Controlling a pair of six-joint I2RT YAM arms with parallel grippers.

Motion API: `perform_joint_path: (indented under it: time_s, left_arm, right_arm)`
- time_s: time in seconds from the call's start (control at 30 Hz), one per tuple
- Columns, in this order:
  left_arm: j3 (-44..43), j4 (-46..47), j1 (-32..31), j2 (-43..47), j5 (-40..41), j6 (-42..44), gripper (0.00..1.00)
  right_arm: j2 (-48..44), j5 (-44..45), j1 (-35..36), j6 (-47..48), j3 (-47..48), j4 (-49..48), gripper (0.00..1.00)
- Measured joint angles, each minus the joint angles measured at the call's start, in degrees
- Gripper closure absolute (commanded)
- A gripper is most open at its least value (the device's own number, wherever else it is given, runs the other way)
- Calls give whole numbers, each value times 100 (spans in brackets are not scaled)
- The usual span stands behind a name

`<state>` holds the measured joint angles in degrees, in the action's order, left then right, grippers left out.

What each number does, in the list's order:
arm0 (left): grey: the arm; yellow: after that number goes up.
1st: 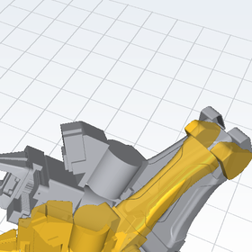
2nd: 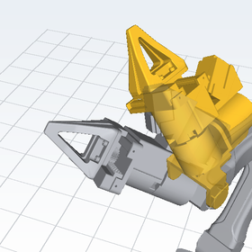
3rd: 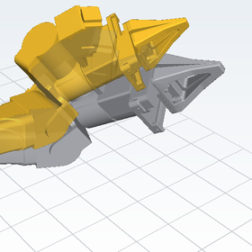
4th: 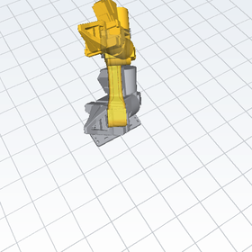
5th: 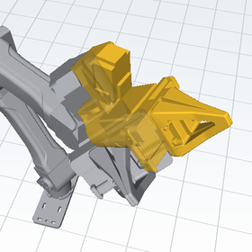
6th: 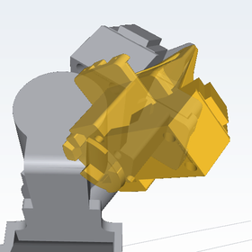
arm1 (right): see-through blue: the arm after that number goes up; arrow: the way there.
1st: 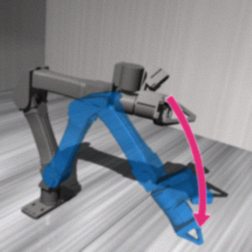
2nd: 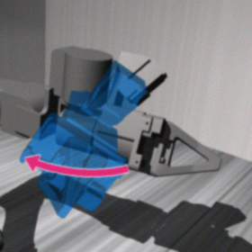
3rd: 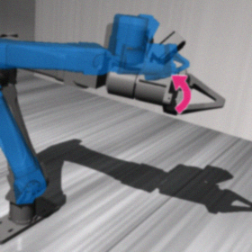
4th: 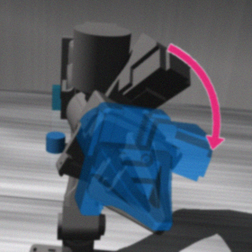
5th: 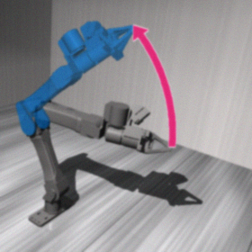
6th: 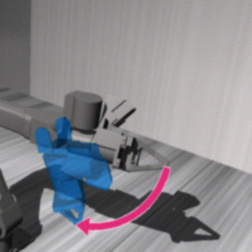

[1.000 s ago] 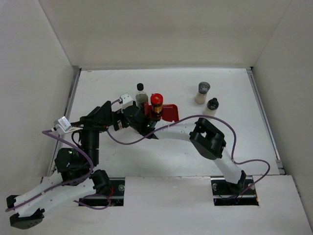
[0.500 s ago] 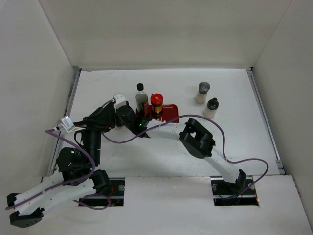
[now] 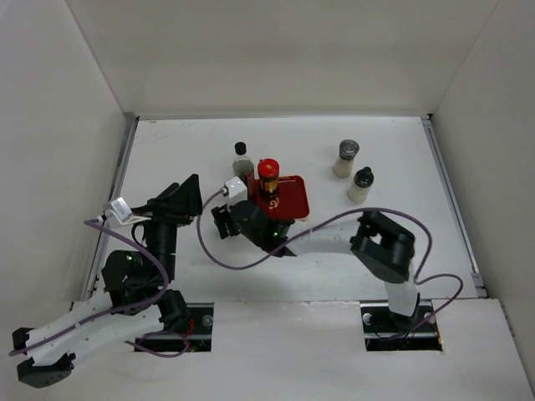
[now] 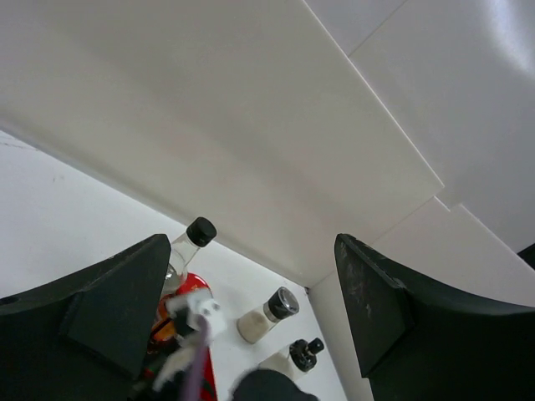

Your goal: Organize the condiment bottles

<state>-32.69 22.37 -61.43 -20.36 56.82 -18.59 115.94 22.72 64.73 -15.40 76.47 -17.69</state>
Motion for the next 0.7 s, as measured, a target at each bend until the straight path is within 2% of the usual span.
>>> perform_joint_path:
  time_s: [0.23,0.4,0.53,0.7]
  left_arm:
    - [192,391,-70,-699,-9,0,21]
    - [321,708,-254,-1462,-127,11,21]
    - [549,964,-267,-1816,-243,15,21]
    - [929,1270,-236,-1871,-293,17,21]
  right_arm:
    - [-2612,199,98,-256,-2177,-247,61]
    - [-4083,398,-579,-391,-3254,-334,60]
    - [-4441,474,-1504,-413,-3523,-260,59]
    - [-3950,315,-2302,-428,-3407,-278,59]
